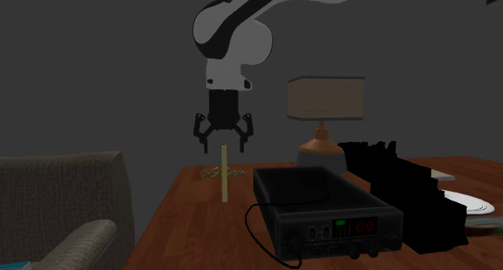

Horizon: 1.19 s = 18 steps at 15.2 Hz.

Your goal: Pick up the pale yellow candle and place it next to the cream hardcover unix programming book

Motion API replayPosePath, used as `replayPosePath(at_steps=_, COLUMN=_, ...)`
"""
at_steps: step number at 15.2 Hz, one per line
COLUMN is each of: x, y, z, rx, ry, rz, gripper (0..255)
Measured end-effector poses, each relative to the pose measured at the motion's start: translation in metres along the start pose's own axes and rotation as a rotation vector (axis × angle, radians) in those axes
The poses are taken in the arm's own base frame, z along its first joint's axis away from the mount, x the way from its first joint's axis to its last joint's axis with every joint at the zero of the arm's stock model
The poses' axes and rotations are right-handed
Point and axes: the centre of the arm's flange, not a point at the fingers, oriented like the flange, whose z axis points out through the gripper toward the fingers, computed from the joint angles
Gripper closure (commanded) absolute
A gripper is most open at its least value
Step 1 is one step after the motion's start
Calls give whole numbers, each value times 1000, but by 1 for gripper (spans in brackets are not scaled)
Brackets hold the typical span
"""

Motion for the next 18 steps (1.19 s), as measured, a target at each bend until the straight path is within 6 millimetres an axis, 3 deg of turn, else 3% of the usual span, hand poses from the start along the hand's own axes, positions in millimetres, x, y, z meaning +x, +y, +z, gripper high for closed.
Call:
replayPosePath(at_steps=4, x=0, y=0, z=1, rx=0, ry=0, rz=0, gripper=0)
replayPosePath(at_steps=5, x=0, y=0, z=1, rx=0, ry=0, rz=0, gripper=255)
replayPosePath(at_steps=15, x=0, y=0, z=1, rx=0, ry=0, rz=0, gripper=255)
replayPosePath(at_steps=18, x=-1, y=1, z=-10, rx=0, ry=0, rz=0, gripper=255)
